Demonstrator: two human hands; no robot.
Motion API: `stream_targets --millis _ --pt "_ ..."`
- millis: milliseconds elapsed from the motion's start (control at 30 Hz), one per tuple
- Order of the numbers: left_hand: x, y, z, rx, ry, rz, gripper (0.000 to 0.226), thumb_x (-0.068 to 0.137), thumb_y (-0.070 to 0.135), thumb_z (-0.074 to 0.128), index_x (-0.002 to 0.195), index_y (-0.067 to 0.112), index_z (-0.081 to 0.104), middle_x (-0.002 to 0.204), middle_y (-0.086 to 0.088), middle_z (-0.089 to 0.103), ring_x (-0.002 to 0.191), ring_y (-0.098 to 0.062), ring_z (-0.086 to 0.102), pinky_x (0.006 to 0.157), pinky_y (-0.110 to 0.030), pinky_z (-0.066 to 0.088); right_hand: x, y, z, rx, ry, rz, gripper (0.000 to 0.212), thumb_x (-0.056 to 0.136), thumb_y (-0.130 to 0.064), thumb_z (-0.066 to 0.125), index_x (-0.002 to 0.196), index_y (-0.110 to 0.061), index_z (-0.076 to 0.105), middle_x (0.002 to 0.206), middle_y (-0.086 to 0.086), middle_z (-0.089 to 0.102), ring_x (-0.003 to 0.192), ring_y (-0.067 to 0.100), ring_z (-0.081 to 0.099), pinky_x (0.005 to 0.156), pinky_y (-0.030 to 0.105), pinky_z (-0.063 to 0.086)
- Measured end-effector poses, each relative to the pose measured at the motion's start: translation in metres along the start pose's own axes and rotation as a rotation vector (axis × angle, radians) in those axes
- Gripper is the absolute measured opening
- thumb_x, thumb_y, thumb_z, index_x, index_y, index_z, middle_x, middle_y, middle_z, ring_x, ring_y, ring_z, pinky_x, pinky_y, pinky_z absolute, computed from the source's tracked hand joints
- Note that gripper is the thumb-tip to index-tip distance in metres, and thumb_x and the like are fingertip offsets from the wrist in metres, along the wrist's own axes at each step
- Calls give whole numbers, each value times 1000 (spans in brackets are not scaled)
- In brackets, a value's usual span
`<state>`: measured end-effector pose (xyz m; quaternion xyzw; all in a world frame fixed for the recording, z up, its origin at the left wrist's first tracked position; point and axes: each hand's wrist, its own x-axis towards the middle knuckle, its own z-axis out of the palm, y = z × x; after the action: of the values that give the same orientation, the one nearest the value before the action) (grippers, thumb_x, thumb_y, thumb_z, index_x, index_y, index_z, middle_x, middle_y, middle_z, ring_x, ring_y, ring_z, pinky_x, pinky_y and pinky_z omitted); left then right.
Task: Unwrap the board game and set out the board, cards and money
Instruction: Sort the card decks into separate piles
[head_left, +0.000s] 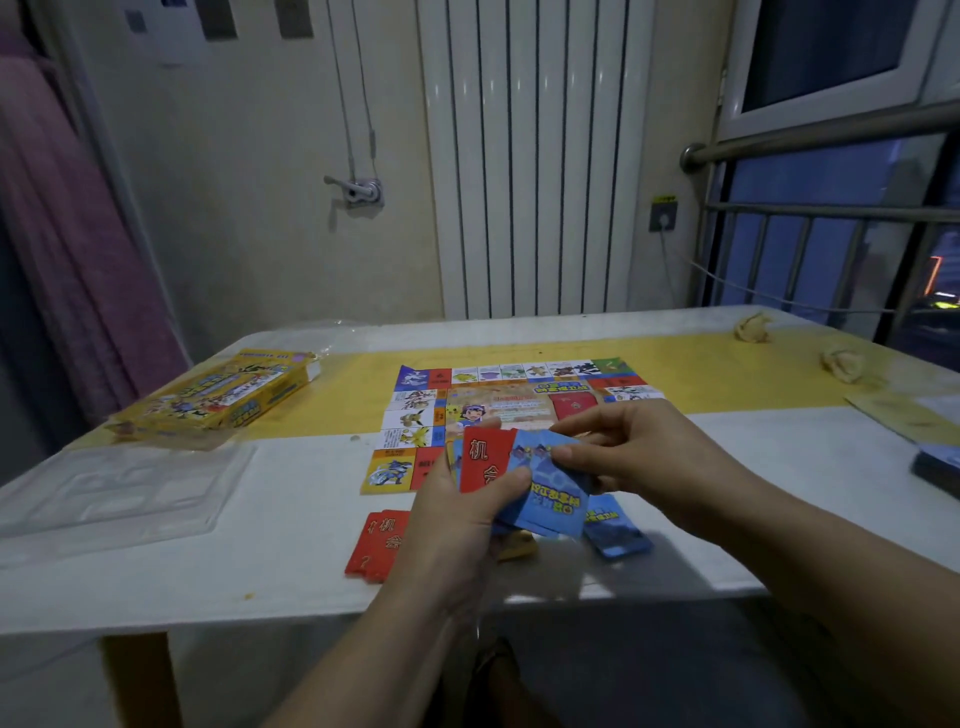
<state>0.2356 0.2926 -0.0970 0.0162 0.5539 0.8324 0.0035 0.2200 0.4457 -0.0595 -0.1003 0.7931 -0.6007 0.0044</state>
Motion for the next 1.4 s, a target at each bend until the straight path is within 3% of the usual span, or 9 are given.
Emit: stream_targets --millis 233,367,600,733,800,933,1067,1233,1400 --pt "-1 2 3 -288 -94 -151 25 71 17 61 91 6 69 83 -13 73 67 -21 70 67 -34 54 2 3 -3 276 -46 82 10 83 0 63 86 -9 65 74 4 73 70 12 71 58 21 55" --pt "-3 7 4 -414 -129 -235 23 67 16 59 55 4 74 71 -15 72 58 -20 69 57 -29 57 2 6 -1 440 -82 144 13 82 2 61 92 -5 64 77 4 73 71 12 71 60 22 57" --pt "-1 5 3 -462 -91 -295 22 63 16 64 71 -2 74 83 -19 71 71 -28 67 71 -38 55 2 12 2 572 -105 222 12 84 1 58 89 -7 65 78 7 73 68 14 71 57 22 56" --pt "-2 8 6 -412 -61 -238 17 64 14 63 58 4 75 70 -13 70 58 -21 66 62 -33 53 4 16 2 599 -98 222 13 83 1 59 91 -6 66 79 8 73 68 15 70 59 22 58" --pt "0 4 5 -272 -9 -138 16 67 13 64 79 8 74 72 -11 71 61 -20 65 60 -31 48 5 18 1 599 -82 214 13 83 1 59 89 -7 66 78 8 73 67 15 70 59 22 58" --pt "5 3 1 -111 142 84 14 85 6 61 97 13 63 74 -1 73 62 -13 69 48 -23 51 7 21 -5 499 36 120 18 81 4 61 91 -11 65 73 6 72 67 13 70 61 22 58" --pt "8 7 -2 -102 215 97 17 87 7 61 101 17 59 69 4 73 60 -9 70 48 -22 53 7 25 -27 392 241 -32 29 84 6 59 102 -16 63 65 -1 64 65 10 66 65 23 58" --pt "9 2 4 -106 196 79 18 88 5 60 100 18 58 67 5 72 59 -9 69 49 -23 54 -2 47 -59 -167 404 -158 49 90 2 56 122 -35 49 88 -3 52 79 18 61 71 35 54" --pt "10 -6 13 -75 147 34 25 88 8 62 110 18 56 70 7 73 61 -7 70 53 -24 53 -16 71 -71 -602 361 -234 62 84 6 52 132 -33 45 91 -5 47 74 13 49 62 11 40"
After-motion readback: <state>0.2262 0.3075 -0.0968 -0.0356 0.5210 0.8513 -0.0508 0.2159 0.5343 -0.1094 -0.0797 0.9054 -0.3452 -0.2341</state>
